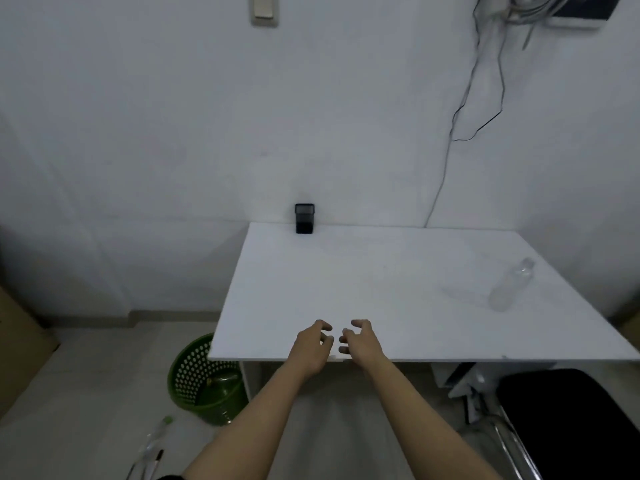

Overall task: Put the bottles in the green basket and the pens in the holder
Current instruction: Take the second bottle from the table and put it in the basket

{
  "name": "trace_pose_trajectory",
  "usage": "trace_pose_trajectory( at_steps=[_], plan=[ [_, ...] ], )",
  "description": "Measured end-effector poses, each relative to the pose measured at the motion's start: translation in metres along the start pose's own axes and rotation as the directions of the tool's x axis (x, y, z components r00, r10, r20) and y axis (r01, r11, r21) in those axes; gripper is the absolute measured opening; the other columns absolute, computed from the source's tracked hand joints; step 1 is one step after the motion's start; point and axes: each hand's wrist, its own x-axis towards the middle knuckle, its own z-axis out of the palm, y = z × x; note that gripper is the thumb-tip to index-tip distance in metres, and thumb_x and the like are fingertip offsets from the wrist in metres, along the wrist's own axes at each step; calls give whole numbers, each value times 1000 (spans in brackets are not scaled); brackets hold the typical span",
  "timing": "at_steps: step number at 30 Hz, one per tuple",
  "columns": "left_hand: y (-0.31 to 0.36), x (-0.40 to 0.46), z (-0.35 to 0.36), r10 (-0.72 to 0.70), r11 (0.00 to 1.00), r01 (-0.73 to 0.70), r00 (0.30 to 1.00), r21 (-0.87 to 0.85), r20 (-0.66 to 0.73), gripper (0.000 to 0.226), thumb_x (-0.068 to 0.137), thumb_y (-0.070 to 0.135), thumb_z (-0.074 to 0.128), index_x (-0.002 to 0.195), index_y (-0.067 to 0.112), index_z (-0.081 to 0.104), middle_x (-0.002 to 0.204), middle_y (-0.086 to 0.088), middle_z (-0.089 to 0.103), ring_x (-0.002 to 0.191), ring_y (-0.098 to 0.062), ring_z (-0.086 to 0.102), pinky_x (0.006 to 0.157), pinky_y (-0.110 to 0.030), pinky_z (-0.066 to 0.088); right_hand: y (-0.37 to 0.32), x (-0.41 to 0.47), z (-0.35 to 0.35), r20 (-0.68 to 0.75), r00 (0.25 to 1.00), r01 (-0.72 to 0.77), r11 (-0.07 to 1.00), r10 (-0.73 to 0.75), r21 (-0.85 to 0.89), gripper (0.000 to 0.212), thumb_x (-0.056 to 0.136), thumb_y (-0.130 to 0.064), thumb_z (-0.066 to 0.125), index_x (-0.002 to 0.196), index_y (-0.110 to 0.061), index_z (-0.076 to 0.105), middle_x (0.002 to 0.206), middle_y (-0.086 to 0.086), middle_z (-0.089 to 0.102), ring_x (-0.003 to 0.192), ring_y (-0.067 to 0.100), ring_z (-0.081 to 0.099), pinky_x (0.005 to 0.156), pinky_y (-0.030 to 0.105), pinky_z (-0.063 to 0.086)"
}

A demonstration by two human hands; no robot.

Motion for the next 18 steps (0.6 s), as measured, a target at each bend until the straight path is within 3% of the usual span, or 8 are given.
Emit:
trace_pose_trajectory(
  at_steps=[10, 18],
  plan=[
    [91, 24, 103, 41, 999, -41, 999, 1, -1, 32, 97, 23, 42, 128, 16, 48, 128, -9, 58, 111, -21, 57, 92, -28, 46, 11, 41, -143, -67, 997, 34, 999, -35, -9, 40, 98, -18, 41, 137, -15, 33, 120, 15, 57, 102, 27, 60, 89, 41, 53],
    [118, 110, 136, -2, 999, 2, 1000, 49, -3, 32, 97, 22, 41, 128, 14, 49, 128, -9, 58, 109, -22, 58, 90, -26, 44, -4, 117, -199, -26, 999, 36, 998, -34, 57, 37, 98, -20, 43, 134, -17, 35, 110, 9, 58, 96, 25, 61, 85, 39, 53]
  ],
)
